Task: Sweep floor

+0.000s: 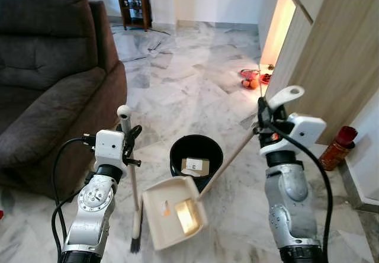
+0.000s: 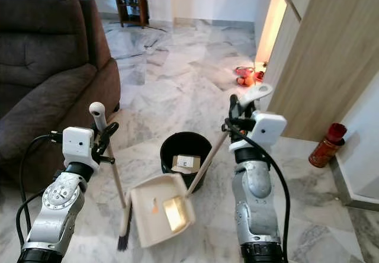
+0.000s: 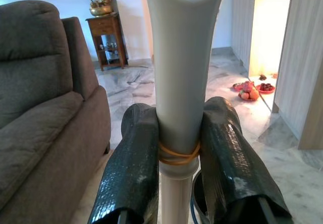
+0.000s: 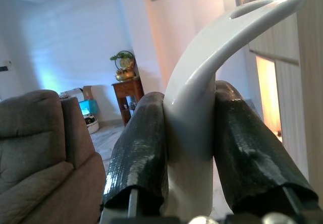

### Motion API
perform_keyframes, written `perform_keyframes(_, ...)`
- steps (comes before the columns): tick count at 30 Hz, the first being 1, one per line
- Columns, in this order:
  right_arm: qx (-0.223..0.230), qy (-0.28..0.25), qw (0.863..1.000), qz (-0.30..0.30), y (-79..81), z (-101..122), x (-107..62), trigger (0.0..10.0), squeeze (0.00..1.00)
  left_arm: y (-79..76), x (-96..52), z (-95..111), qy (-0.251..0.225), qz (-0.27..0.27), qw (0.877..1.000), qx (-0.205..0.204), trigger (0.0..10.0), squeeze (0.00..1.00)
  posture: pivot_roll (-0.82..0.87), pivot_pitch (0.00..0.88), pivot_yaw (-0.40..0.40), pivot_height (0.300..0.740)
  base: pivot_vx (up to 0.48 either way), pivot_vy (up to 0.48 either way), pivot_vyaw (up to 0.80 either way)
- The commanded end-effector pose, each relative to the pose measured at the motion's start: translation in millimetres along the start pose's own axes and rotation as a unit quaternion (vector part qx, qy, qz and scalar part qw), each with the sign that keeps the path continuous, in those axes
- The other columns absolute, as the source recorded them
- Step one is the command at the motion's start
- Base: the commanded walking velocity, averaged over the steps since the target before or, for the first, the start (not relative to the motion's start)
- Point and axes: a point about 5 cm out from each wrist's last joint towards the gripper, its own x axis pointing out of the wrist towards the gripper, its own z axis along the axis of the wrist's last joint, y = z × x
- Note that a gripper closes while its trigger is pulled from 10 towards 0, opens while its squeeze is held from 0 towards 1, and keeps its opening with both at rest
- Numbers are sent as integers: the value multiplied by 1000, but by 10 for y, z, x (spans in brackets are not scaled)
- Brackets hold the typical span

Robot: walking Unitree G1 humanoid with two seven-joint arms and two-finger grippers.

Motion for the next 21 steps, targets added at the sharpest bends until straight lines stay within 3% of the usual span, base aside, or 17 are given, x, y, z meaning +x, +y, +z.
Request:
perform_keyframes(1, -3, -48, 999, 1, -9, 244, 50, 10000, 0, 25, -1, 108, -30, 2, 999, 14, 10000, 0, 54, 11, 4, 740, 0, 0, 0)
perform_keyframes(9, 0, -111, 994, 6, 45, 663, 183, 10000, 0, 13, -18, 100, -29, -3, 999, 22, 10000, 0, 50, 17, 6, 740, 0, 0, 0)
perform_keyframes(21, 7, -140, 990, -32, -6, 827, 247, 10000, 0, 65, -73, 74, -25, 10, 999, 26, 10000, 0, 53, 20, 5, 740, 0, 0, 0)
